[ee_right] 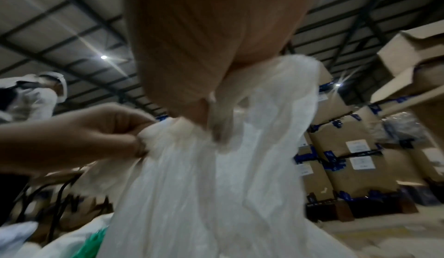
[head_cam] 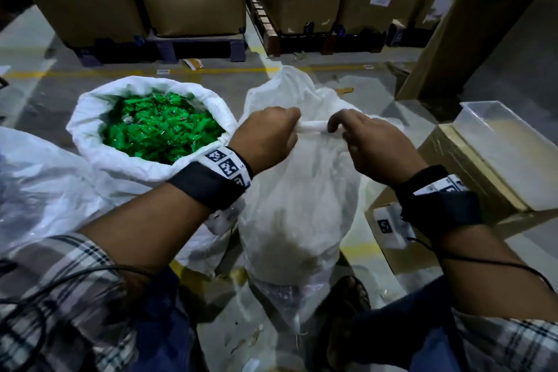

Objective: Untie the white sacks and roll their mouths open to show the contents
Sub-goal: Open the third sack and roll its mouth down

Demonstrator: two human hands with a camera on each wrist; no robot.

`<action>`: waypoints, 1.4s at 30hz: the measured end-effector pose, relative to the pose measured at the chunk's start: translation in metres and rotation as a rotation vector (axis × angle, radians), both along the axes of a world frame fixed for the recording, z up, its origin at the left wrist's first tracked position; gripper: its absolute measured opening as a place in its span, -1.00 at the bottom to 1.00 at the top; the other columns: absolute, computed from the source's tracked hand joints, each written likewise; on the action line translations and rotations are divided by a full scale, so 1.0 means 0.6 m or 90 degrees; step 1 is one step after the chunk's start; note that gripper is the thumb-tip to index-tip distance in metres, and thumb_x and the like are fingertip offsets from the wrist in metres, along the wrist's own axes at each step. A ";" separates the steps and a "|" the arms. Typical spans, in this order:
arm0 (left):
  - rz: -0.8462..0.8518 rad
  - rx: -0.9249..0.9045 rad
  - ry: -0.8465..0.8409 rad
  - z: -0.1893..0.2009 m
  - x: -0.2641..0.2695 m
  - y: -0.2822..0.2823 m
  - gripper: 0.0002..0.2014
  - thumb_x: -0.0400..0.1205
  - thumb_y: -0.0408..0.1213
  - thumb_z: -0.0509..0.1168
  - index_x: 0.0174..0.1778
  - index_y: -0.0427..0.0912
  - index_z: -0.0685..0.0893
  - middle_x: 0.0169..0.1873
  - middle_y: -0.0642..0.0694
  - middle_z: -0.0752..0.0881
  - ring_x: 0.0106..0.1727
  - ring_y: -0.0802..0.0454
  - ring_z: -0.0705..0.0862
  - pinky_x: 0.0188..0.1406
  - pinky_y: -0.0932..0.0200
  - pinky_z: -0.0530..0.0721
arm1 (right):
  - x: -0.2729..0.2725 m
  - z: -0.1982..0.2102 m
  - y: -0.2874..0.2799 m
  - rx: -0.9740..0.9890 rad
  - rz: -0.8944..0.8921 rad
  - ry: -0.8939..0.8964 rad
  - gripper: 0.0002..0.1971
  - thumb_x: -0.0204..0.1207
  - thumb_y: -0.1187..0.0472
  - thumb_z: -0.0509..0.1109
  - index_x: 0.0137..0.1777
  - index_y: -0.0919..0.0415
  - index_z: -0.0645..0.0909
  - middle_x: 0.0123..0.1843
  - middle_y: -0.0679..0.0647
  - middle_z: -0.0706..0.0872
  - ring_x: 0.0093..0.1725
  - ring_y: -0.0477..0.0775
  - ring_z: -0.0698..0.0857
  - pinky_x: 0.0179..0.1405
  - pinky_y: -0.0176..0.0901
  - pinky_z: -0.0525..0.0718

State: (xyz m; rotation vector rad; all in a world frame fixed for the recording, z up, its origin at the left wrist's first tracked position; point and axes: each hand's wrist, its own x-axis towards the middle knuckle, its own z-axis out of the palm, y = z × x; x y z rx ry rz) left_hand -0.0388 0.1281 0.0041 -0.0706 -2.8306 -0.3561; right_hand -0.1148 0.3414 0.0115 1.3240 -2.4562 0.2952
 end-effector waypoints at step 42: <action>-0.079 0.156 -0.053 -0.029 0.005 -0.012 -0.67 0.59 -0.32 0.41 0.29 -0.16 0.73 0.10 -0.14 0.68 0.14 -0.09 0.67 0.21 0.04 0.65 | -0.060 -0.050 0.042 -0.196 -0.542 -0.644 -0.55 0.33 0.02 0.74 -0.20 0.38 0.63 -0.49 0.18 0.76 -0.62 0.06 0.75 -0.66 -0.33 0.59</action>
